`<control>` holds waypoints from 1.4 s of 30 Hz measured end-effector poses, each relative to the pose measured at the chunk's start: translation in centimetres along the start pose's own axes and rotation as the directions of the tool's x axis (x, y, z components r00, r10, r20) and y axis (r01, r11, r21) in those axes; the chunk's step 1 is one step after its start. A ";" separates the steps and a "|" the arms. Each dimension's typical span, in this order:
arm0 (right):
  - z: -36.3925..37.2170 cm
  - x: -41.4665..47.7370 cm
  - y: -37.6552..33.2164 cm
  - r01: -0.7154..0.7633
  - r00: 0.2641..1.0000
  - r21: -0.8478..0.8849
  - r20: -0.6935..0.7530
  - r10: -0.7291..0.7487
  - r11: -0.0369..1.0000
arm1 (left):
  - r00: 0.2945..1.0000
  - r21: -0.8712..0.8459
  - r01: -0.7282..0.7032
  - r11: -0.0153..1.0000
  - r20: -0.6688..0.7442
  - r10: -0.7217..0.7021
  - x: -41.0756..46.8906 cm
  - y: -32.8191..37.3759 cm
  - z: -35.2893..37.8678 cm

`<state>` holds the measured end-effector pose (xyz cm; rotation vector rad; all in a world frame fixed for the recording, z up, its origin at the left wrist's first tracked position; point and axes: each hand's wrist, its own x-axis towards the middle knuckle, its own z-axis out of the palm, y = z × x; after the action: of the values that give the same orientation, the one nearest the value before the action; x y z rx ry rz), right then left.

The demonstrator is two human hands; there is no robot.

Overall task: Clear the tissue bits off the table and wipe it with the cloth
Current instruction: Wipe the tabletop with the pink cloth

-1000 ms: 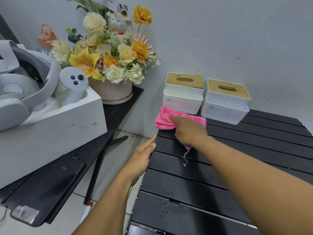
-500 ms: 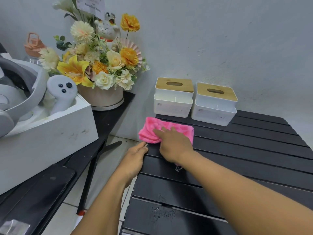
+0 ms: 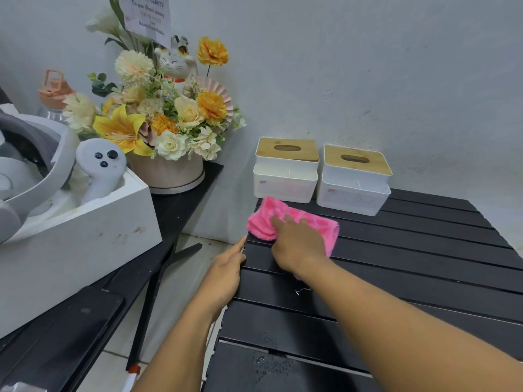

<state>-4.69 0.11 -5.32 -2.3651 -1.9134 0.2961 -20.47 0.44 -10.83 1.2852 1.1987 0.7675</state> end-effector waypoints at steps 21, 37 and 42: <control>-1.5 1.5 4.7 -0.185 0.977 0.099 -0.086 0.193 0.978 | 1.000 0.020 0.023 1.000 0.002 -0.023 -0.4 0.0 0.0; -0.9 -4.4 9.5 -0.004 0.998 0.087 -0.064 0.009 0.996 | 0.999 0.054 -0.001 0.999 -0.033 0.003 -0.7 0.6 0.0; -1.7 -4.1 14.0 -0.291 0.948 0.164 -0.085 0.307 0.943 | 0.999 0.054 -0.007 0.999 -0.032 0.008 -1.0 1.1 0.3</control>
<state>8.31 -6.75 -5.88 -2.5081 -1.4283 0.3102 -20.23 -0.35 -9.62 1.3264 1.2479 0.7684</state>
